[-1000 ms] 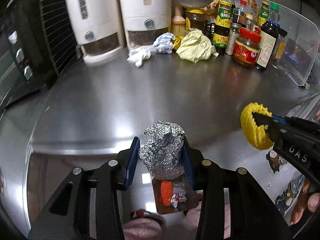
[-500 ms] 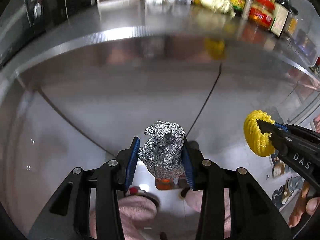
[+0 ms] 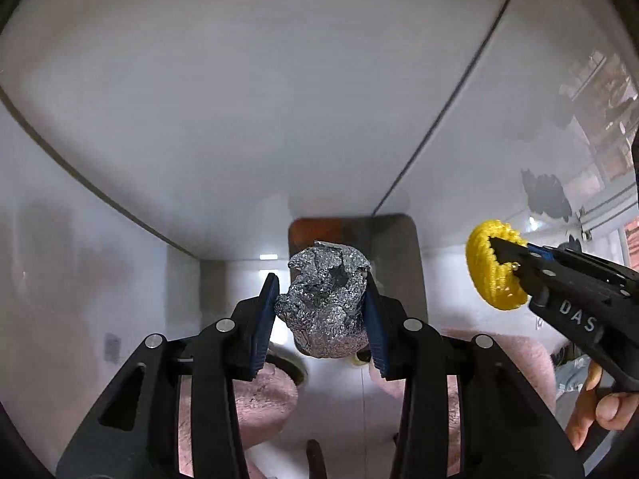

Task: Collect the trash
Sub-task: 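Carry the foil ball and yellow net down over the floor bin with both tools, then open both tools to drop the foil ball and yellow net into the bin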

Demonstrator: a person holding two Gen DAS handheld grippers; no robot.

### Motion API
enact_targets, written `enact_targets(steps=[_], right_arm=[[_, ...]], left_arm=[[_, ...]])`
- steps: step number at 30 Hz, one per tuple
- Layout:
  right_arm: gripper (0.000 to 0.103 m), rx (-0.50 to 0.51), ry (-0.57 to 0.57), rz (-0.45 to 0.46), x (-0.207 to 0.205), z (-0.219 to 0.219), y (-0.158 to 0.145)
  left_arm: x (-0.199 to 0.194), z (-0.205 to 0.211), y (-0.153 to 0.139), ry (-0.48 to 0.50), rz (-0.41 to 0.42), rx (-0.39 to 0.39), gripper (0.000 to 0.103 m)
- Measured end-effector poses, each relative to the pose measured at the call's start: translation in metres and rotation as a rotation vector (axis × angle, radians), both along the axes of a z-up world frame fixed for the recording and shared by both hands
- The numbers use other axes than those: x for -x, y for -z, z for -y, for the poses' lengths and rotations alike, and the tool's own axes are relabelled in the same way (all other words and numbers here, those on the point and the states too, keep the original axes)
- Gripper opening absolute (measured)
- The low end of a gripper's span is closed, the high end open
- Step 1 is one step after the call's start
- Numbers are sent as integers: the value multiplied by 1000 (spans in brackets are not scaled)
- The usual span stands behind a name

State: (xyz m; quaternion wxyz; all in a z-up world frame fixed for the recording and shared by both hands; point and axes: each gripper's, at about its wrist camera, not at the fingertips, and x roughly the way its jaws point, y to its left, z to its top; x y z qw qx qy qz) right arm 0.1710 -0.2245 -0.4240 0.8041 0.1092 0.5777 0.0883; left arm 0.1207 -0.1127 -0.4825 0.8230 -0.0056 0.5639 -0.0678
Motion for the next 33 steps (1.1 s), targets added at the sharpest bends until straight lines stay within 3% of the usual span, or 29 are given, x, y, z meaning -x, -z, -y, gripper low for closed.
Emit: enact_targets(steps=[11, 16, 17, 18, 20, 25, 28, 31, 33], right_arm=[[14, 17, 18, -102, -23, 5, 77], [17, 37, 30, -157, -31, 1, 92], [22, 37, 33, -162, -33, 1, 93], [36, 35, 34, -170, -34, 2, 93], [51, 29, 38, -171, -37, 1, 91], [51, 47, 47, -151, -39, 5, 77], [69, 72, 52, -146, -39, 4, 72], [74, 77, 60, -147, -36, 5, 66], [87, 65, 63, -153, -33, 5, 61]], left_arm=[[-23, 13, 82, 13, -136, 5, 39], [-30, 13, 97, 16, -174, -1, 41], [-30, 13, 98, 15, -177, -1, 42], [-30, 11, 99, 13, -177, -3, 42], [-30, 9, 96, 9, -171, -6, 46], [-30, 5, 83, 2, -140, -1, 66], [-27, 4, 70, 8, -111, -8, 76], [-23, 5, 61, 12, -89, -8, 81], [-19, 6, 52, 13, -73, -5, 82]])
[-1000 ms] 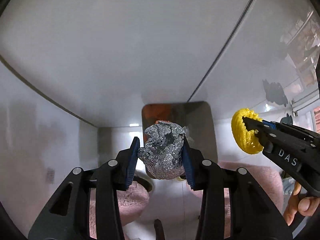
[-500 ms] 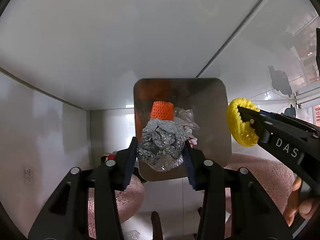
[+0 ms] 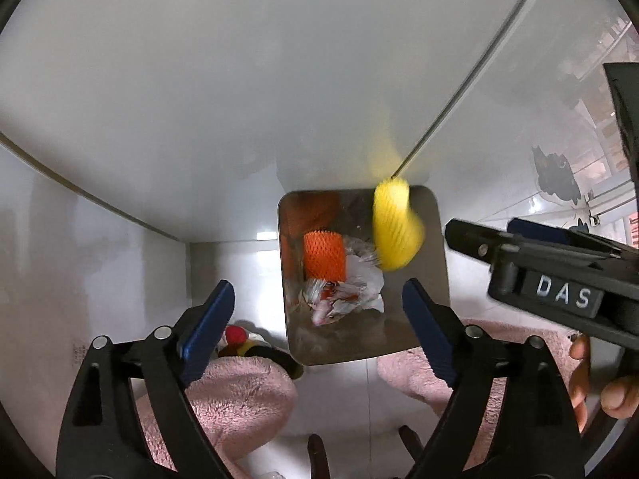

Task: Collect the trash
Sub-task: 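Open both tools to drop the foil ball and yellow net into the bin, then raise both open tools back up to the counter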

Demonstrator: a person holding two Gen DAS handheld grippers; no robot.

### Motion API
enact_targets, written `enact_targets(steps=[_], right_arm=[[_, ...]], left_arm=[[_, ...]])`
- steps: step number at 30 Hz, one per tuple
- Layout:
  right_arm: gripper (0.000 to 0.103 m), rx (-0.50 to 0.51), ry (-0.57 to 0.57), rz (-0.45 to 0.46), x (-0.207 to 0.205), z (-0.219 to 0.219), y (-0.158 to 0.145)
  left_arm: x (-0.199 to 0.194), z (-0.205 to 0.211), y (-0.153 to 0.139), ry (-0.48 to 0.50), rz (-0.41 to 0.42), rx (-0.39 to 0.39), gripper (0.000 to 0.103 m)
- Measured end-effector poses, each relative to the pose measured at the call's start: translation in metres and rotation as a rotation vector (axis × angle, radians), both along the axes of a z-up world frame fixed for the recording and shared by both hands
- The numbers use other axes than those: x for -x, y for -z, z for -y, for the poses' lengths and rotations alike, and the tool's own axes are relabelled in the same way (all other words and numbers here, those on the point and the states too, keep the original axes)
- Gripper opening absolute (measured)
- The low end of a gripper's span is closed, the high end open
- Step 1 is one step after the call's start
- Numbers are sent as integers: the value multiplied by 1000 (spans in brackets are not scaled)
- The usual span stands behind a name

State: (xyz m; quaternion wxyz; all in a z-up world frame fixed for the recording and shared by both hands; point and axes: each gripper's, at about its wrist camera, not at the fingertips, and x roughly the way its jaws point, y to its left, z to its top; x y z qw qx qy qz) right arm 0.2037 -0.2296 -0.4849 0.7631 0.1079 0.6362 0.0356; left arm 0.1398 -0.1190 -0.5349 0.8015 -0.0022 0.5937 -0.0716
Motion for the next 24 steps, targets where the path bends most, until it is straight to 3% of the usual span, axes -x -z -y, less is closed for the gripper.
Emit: enact_targets(steps=[7, 12, 19, 24], right_arm=[[92, -2, 7, 50, 13, 4, -31], [99, 5, 10, 112, 24, 6, -62], [99, 18, -46, 266, 43, 3, -135], [99, 45, -97, 427, 54, -8, -216]], left_arm=[[9, 2, -21, 7, 32, -5, 84], [18, 0, -49, -7, 79, 6, 95], [31, -7, -104, -23, 164, -3, 95], [37, -21, -165, -47, 260, -56, 95]])
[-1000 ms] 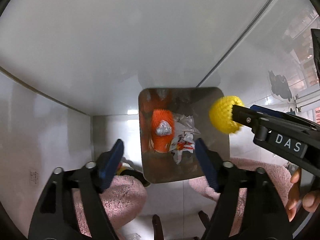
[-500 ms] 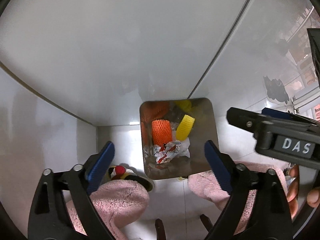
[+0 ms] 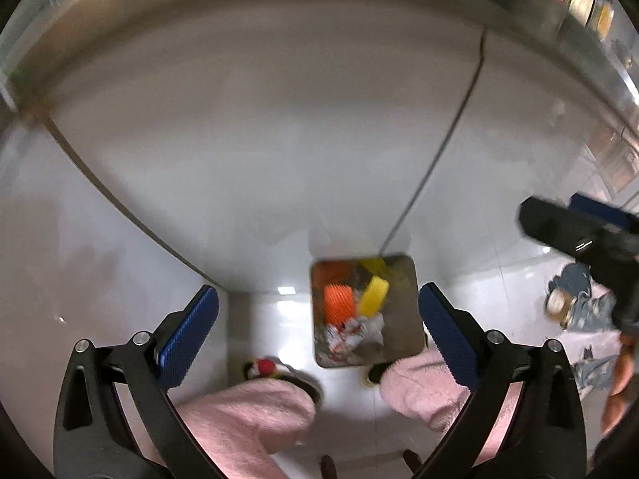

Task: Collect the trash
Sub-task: 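Raise both open tools back up to the counter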

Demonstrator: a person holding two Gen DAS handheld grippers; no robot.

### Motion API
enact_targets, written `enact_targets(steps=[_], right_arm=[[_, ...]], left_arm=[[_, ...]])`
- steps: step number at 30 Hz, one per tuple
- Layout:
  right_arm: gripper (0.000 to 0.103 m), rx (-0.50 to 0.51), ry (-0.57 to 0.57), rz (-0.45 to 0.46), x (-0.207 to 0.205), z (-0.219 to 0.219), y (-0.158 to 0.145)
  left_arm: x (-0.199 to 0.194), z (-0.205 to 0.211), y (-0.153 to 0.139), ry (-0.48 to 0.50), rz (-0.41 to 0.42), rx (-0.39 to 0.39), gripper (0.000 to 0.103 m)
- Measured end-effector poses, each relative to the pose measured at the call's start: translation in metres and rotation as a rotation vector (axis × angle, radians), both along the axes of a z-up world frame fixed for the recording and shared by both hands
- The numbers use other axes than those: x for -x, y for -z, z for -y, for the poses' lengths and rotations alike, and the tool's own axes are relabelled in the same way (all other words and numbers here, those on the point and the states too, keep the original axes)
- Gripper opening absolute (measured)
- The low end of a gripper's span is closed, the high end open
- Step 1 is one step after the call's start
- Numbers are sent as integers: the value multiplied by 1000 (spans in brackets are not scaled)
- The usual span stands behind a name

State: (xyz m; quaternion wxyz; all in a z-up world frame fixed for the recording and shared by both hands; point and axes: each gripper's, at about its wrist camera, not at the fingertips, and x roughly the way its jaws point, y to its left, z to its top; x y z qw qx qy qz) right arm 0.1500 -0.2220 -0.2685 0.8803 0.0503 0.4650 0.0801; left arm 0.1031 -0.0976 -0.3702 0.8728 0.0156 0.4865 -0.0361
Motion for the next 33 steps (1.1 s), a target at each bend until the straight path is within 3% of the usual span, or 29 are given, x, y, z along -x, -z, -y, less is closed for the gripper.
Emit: enact_targets(steps=[9, 15, 19, 27, 33], right_arm=[[99, -70, -14, 123, -18, 10, -110], [99, -44, -15, 165, -61, 9, -156], [98, -31, 4, 149, -100, 12, -158], [72, 13, 71, 79, -178, 25, -143], [72, 51, 128, 85, -213, 24, -136]], left_arm=[[0, -17, -112, -15, 133, 13, 95], [-32, -20, -172, -12, 208, -6, 95], [-72, -20, -184, -10, 197, 7, 92], [-147, -7, -177, 3, 174, -32, 77], [-190, -6, -174, -5, 171, -30, 74]])
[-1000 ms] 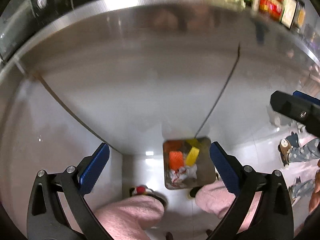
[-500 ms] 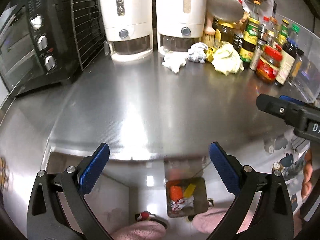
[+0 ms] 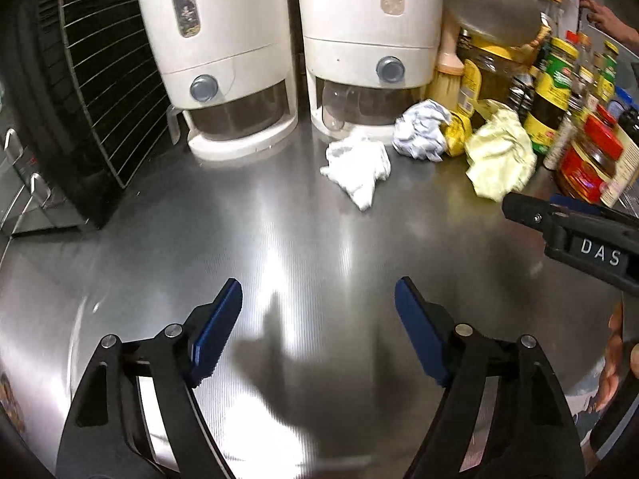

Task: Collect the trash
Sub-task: 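Raise both open tools back up to the counter, then grasp the white tissue with the left tool while the right tool grasps the yellow paper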

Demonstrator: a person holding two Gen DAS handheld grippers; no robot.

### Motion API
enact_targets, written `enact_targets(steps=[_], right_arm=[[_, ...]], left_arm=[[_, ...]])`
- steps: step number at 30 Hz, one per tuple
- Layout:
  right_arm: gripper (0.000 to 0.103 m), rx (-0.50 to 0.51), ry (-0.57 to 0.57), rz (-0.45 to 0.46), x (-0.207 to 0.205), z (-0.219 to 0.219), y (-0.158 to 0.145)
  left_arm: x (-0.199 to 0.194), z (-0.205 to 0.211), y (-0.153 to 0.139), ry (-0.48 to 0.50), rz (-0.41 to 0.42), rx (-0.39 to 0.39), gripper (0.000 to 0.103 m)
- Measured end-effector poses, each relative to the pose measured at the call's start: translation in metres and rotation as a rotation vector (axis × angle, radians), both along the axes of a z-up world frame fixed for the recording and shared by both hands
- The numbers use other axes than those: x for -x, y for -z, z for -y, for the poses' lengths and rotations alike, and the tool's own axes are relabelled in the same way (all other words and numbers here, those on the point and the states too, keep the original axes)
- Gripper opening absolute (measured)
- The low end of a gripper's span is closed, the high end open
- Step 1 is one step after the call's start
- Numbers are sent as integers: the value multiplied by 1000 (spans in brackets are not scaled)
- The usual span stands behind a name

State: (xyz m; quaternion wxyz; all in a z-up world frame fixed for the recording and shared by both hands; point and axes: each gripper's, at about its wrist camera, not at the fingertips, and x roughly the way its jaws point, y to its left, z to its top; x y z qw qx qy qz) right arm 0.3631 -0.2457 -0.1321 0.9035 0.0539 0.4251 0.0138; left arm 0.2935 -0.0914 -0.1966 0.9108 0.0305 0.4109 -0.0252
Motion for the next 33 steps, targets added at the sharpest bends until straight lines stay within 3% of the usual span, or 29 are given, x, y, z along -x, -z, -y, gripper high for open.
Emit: enact_targets(steps=[5, 17, 19, 22, 26, 29, 30, 31, 33], right_arm=[[71, 3, 35, -6, -24, 4, 3], [67, -1, 49, -54, -65, 3, 10], [67, 2, 50, -60, -68, 4, 13], [65, 8, 49, -68, -74, 5, 15], [34, 21, 60, -69, -77, 6, 19], [26, 12, 49, -68, -76, 8, 21], [21, 9, 45, -66, -74, 8, 21], [10, 9, 44, -61, -72, 8, 20], [10, 9, 44, -60, -66, 8, 19]], left_arm=[[-31, 3, 2, 6, 2, 11, 69], [-93, 21, 6, 19, -23, 5, 68], [-100, 24, 7, 24, -28, -1, 66], [-111, 28, 10, 38, -46, 6, 55], [-121, 32, 15, 57, -68, 13, 33], [-125, 34, 15, 65, -68, 6, 14], [-125, 34, 14, 66, -70, 4, 12], [-124, 35, 13, 68, -73, 3, 11], [-120, 36, 11, 68, -76, -3, 8]])
